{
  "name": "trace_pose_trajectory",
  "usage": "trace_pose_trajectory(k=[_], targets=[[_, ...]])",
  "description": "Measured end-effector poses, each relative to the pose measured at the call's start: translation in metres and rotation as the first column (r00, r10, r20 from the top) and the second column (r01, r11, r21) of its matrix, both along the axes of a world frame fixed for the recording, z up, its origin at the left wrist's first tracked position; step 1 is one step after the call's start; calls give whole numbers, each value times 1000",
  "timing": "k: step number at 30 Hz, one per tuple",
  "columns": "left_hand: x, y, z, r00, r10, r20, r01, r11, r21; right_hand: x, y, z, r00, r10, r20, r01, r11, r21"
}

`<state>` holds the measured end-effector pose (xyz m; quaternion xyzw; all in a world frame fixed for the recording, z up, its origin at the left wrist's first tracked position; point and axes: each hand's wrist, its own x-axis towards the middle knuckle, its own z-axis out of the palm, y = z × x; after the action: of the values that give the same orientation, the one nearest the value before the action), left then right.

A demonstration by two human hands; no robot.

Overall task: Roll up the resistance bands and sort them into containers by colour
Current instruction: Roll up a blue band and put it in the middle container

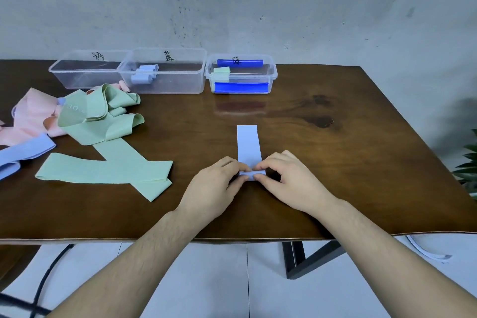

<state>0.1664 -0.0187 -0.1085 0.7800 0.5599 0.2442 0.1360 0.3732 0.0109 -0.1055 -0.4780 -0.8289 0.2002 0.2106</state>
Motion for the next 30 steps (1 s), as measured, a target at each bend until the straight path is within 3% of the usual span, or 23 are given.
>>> trace_pose_trajectory(k=[9, 16, 24, 30], targets=[[-8, -22, -5, 995, -102, 1, 101, 993, 67, 6, -29, -1, 1000, 23, -12, -23, 999, 25], [-7, -24, -7, 994, -104, -22, 106, 989, 106, 3, -30, -1, 999, 22, -43, -24, 999, -42], [-2, -24, -7, 996, -77, 37, 72, 988, 134, 4, -32, -8, 998, -26, -62, 32, 995, 93], [0, -19, -6, 998, -52, 41, 47, 992, 121, 5, -34, -6, 1000, 16, 21, -19, 991, 135]])
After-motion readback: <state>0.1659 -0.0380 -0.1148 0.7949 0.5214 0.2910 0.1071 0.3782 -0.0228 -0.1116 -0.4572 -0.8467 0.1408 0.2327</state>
